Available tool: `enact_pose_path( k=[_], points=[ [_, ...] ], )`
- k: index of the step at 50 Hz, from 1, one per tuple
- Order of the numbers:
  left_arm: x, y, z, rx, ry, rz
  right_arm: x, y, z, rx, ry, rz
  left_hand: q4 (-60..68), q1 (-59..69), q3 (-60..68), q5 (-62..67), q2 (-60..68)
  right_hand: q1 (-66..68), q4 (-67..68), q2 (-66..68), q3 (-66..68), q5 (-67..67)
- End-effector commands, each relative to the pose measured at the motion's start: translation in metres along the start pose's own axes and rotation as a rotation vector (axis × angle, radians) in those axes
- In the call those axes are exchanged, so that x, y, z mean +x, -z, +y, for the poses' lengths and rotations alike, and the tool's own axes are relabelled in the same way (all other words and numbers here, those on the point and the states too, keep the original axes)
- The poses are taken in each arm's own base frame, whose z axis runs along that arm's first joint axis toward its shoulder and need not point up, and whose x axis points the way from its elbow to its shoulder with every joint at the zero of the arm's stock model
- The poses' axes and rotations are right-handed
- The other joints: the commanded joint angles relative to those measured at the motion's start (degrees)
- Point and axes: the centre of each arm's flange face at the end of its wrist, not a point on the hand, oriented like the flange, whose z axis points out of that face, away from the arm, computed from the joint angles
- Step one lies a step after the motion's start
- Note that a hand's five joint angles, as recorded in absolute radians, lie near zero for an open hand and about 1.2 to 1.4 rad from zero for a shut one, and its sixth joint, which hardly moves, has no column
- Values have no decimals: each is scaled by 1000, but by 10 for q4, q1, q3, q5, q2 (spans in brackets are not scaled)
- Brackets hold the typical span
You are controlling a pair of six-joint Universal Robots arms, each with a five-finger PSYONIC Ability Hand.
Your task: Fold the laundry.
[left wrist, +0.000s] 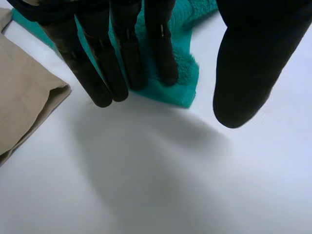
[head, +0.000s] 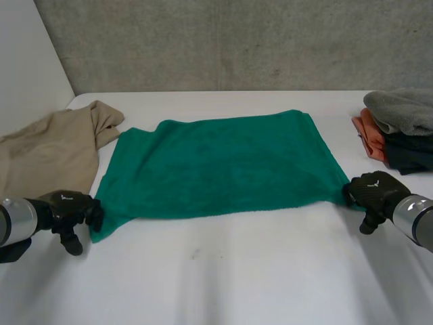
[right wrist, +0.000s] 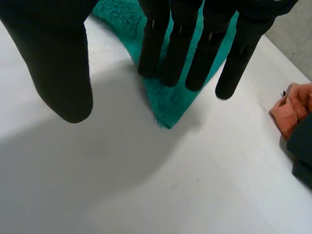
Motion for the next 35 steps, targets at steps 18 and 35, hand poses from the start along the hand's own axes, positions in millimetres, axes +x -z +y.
enact_pose_path(
  k=[18,35],
  points=[
    [-15,-45,-46,147,-41,-112,15,-53,-20,196,88,119,-76,-83,-80,-76,-81,1,6,1,5,13],
    [-7,-76,-61,203,-113,-183,17,-91,-32,267,154,238,-79,-86,-83,-79,-84,163,168,163,167,175]
  ],
)
